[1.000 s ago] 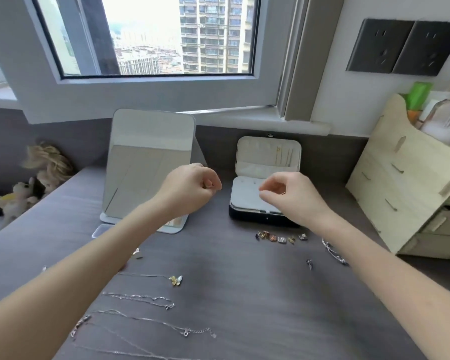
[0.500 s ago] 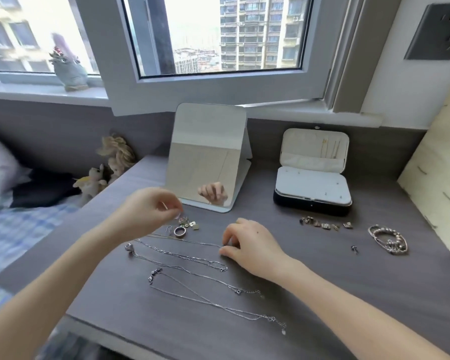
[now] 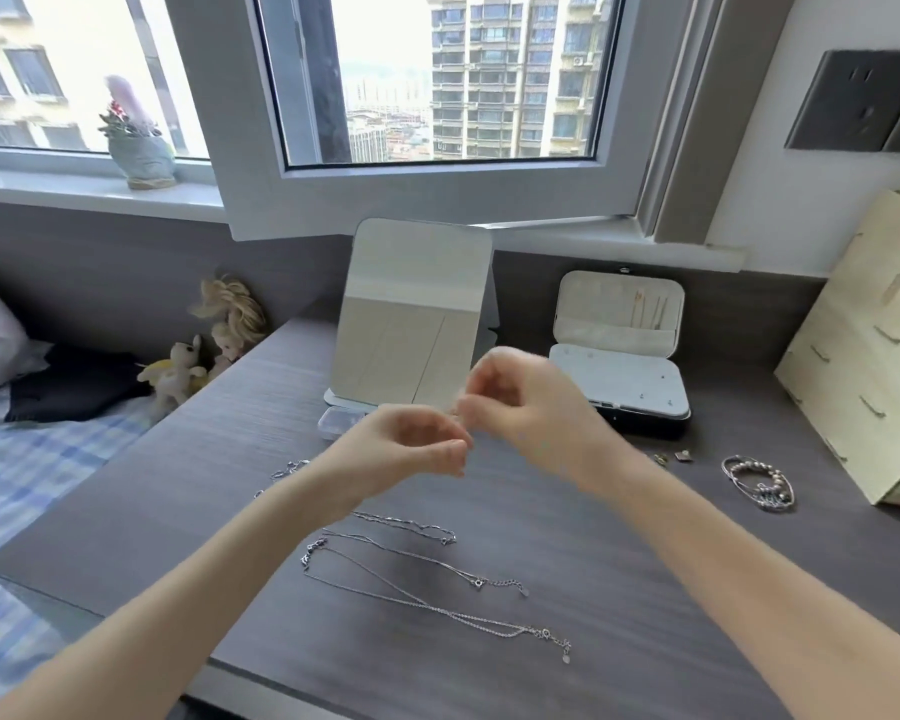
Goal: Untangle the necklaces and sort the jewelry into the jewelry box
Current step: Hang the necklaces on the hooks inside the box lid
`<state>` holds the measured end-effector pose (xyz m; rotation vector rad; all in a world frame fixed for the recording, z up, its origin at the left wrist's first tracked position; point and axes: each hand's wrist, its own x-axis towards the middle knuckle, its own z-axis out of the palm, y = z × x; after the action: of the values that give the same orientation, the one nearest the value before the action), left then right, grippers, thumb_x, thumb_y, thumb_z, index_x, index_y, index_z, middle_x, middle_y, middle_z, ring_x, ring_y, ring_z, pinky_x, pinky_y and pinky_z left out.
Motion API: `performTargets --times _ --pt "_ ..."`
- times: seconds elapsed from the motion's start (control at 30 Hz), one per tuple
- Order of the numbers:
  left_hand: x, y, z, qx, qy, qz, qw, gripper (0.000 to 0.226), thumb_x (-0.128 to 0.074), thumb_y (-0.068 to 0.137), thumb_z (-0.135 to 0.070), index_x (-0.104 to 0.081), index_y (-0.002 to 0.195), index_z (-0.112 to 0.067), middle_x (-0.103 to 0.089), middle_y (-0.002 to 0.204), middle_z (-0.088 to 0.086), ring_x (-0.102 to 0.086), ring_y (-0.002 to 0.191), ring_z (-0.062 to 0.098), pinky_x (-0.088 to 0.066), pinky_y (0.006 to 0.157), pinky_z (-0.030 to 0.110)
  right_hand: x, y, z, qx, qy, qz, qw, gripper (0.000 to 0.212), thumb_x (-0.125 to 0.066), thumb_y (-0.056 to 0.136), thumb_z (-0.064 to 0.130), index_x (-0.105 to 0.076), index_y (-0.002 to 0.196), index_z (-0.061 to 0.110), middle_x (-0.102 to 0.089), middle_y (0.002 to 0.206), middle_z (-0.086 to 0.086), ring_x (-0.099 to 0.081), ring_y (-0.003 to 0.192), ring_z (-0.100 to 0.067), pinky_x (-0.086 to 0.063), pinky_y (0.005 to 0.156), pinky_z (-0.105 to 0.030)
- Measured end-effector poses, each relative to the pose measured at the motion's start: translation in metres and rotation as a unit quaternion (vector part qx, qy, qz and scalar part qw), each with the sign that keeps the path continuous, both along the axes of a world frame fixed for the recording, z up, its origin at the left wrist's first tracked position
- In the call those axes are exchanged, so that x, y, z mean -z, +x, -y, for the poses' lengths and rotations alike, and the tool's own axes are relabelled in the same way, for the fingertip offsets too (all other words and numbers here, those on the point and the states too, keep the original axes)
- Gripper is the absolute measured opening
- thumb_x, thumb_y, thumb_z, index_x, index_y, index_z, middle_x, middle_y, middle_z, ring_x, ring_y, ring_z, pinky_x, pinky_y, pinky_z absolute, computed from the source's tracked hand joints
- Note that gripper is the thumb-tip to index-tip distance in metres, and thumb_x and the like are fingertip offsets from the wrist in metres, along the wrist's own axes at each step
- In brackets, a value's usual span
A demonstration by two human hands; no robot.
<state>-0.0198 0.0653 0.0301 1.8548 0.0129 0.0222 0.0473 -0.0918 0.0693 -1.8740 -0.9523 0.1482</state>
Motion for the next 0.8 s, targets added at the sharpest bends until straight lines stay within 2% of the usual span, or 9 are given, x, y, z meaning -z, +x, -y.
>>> performTargets --times 0.1,0.2,0.3,0.37,0.47,0.63,0.7,0.73,0.8 --pt "-0.005 0.007 0.007 -0.001 -0.053 0.013 0.999 0.008 -0.064 0.084 -0.014 -0.068 0.081 -0.007 -0.061 0.064 0.001 -0.059 0.059 0.016 -0.044 0.055 0.02 -0.029 0.001 0.031 0.017 0.073 -0.064 0.995 0.008 -0.062 0.085 0.0 -0.058 0.081 0.006 -0.065 0.068 -0.007 -0.056 0.056 -0.007 -0.047 0.057 -0.018" --pt "-0.003 0.014 0.015 0.014 -0.076 0.003 0.997 0.01 -0.068 0.084 -0.018 -0.069 0.075 -0.013 -0.057 0.06 0.0 -0.053 0.053 0.015 -0.037 0.048 0.018 -0.045 0.007 0.067 0.04 0.116 -0.112 0.986 0.008 -0.06 0.086 -0.002 -0.059 0.082 0.005 -0.063 0.064 -0.003 -0.055 0.059 -0.012 -0.049 0.06 -0.022" --pt "-0.002 0.023 0.026 0.033 -0.082 -0.011 0.996 0.012 -0.071 0.078 -0.029 -0.071 0.075 -0.017 -0.058 0.061 -0.002 -0.05 0.055 0.013 -0.037 0.054 0.019 -0.052 0.012 0.102 0.069 0.17 -0.15 0.971 0.011 -0.06 0.082 -0.005 -0.059 0.079 0.006 -0.06 0.062 -0.003 -0.053 0.059 -0.017 -0.048 0.056 -0.023" --pt "-0.001 0.029 0.033 0.039 -0.079 -0.014 0.996 0.012 -0.071 0.077 -0.027 -0.072 0.077 -0.015 -0.058 0.061 -0.001 -0.049 0.056 0.013 -0.035 0.055 0.021 -0.052 0.013 0.122 0.086 0.192 -0.173 0.962 0.009 -0.061 0.075 -0.003 -0.058 0.078 0.005 -0.058 0.06 -0.004 -0.052 0.056 -0.016 -0.046 0.054 -0.023" --pt "0.001 0.038 0.039 0.031 -0.037 -0.024 0.999 0.013 -0.075 0.076 -0.025 -0.072 0.08 -0.012 -0.06 0.063 -0.001 -0.049 0.06 0.013 -0.035 0.058 0.023 -0.044 0.01 0.149 0.107 0.193 -0.197 0.955 0.01 -0.061 0.066 0.004 -0.058 0.075 0.005 -0.055 0.059 -0.005 -0.052 0.054 -0.016 -0.045 0.052 -0.024" --pt "0.002 0.051 0.046 0.039 0.041 -0.034 0.998 0.007 -0.068 0.085 -0.02 -0.072 0.085 -0.015 -0.065 0.068 -0.005 -0.055 0.063 0.008 -0.041 0.065 0.022 -0.03 0.007 0.173 0.143 0.195 -0.215 0.946 0.013 -0.061 0.067 0.004 -0.061 0.08 0.005 -0.058 0.062 -0.008 -0.054 0.058 -0.016 -0.049 0.056 -0.023" --pt "0.002 0.053 0.053 0.051 0.146 -0.02 0.988 0.008 -0.066 0.085 -0.032 -0.071 0.089 -0.028 -0.068 0.08 -0.013 -0.06 0.074 -0.003 -0.047 0.07 0.021 -0.03 0.005 0.173 0.144 0.185 -0.2 0.952 0.012 -0.061 0.072 -0.002 -0.061 0.082 0.005 -0.062 0.064 -0.008 -0.057 0.059 -0.015 -0.051 0.057 -0.021" --pt "0.002 0.055 0.057 0.059 0.211 0.01 0.976 0.013 -0.065 0.081 -0.044 -0.068 0.091 -0.037 -0.067 0.091 -0.019 -0.059 0.087 -0.008 -0.049 0.078 0.022 -0.031 0.003 0.171 0.14 0.17 -0.189 0.957 0.012 -0.06 0.076 -0.005 -0.062 0.083 0.004 -0.063 0.065 -0.008 -0.058 0.061 -0.015 -0.051 0.058 -0.021" --pt "-0.008 0.053 0.077 0.081 0.23 0.078 0.967 0.024 -0.061 0.077 -0.054 -0.065 0.099 -0.044 -0.062 0.107 -0.025 -0.053 0.105 -0.01 -0.042 0.093 0.019 -0.033 0.002 0.164 0.131 0.118 -0.161 0.971 0.014 -0.059 0.082 -0.007 -0.064 0.086 0.005 -0.064 0.067 -0.008 -0.057 0.062 -0.016 -0.05 0.059 -0.021"
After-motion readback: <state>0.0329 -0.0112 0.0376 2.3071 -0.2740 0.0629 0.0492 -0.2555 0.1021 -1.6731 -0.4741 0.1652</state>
